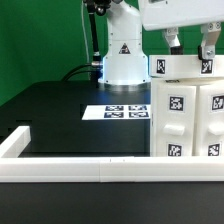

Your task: Assemble cabinet

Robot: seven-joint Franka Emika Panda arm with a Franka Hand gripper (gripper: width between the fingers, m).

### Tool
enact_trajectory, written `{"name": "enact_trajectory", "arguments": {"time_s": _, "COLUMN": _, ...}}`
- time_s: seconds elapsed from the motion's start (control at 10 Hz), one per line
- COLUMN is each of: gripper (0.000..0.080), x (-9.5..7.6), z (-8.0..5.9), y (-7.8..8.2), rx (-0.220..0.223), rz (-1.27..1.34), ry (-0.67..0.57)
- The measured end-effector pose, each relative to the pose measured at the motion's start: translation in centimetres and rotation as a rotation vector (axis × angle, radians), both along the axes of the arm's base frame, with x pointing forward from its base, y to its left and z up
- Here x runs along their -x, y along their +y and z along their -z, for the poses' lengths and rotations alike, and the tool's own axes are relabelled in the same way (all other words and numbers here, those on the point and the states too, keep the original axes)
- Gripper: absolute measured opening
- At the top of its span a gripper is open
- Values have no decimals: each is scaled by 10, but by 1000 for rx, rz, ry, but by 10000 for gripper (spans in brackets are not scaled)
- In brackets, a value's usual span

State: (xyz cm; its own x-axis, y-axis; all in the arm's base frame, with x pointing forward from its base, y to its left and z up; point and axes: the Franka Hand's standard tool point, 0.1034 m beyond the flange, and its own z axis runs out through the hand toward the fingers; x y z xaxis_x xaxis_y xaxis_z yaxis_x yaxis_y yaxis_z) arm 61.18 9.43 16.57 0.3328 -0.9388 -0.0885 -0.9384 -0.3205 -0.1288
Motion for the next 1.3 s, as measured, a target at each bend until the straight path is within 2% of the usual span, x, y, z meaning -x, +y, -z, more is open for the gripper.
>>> {"name": "enact_trajectory", "arguments": {"time_s": 0.3, "gripper": 550, "x": -4, "z": 0, "y": -1, "rx": -77, "rz": 321, "ry": -43}}
{"name": "enact_trajectory", "arguments": {"time_s": 0.6, "gripper": 550, "x": -5, "z": 0, "y": 0, "rx": -105, "rz": 431, "ry": -34}}
{"name": "enact_trajectory", "arguments": {"time_s": 1.0, "gripper": 645, "x": -5, "z": 0, "y": 1, "rx": -93, "rz": 341, "ry": -47}}
{"name": "enact_trajectory", "arguments": {"time_s": 1.3, "gripper": 649, "x": -7, "z": -15, "y": 4, "rx": -78, "rz": 46, "ry": -51}}
